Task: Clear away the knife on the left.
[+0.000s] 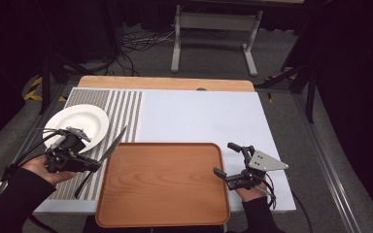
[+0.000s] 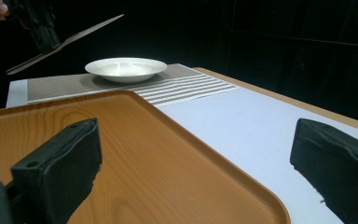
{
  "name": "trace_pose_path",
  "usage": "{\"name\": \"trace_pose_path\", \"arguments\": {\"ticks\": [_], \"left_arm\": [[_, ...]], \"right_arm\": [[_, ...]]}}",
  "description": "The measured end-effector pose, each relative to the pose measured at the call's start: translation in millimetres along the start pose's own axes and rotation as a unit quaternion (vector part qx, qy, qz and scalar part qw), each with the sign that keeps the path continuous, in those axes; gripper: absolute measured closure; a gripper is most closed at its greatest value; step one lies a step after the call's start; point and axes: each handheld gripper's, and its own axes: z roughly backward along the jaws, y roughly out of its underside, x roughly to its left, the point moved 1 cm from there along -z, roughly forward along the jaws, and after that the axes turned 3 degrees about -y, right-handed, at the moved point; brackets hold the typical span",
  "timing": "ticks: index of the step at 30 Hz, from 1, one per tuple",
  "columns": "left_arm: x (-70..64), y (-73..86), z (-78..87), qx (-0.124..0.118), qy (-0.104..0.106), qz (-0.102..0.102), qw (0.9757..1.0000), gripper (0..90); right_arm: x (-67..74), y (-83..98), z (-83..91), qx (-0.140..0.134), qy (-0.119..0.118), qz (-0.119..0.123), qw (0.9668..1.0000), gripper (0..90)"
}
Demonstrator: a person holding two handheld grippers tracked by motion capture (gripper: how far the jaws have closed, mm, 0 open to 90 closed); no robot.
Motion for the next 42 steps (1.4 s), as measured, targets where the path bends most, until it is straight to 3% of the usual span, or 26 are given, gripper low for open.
{"name": "trace_pose_path", "arguments": {"ticks": [7,12,13,19,42], "left_arm": [[-8.4,-5.4,-18.0,0.004,0.016,0.007,0.9998,80.6],[-12.9,-7.8,-30.3,0.001,0.014,0.005,0.9999,80.6],[-15.1,-8.6,-38.2,0.006,0.024,0.008,0.9997,80.6],[-24.4,-10.5,-56.0,0.024,0.027,-0.002,0.9994,80.6],[-31.6,-10.6,-78.3,0.052,0.024,0.006,0.9984,80.5]], "right_arm": [[0.1,-0.2,0.0,-0.001,0.000,0.001,1.0000,2.4],[0.4,0.1,-0.8,0.000,-0.001,0.000,1.0000,2.4],[0.4,0.2,-1.1,0.000,-0.002,-0.001,1.0000,2.4],[0.5,-0.4,0.4,-0.004,-0.002,0.000,1.0000,2.4],[0.1,-0.3,0.9,-0.002,-0.002,0.001,1.0000,2.4]]}}
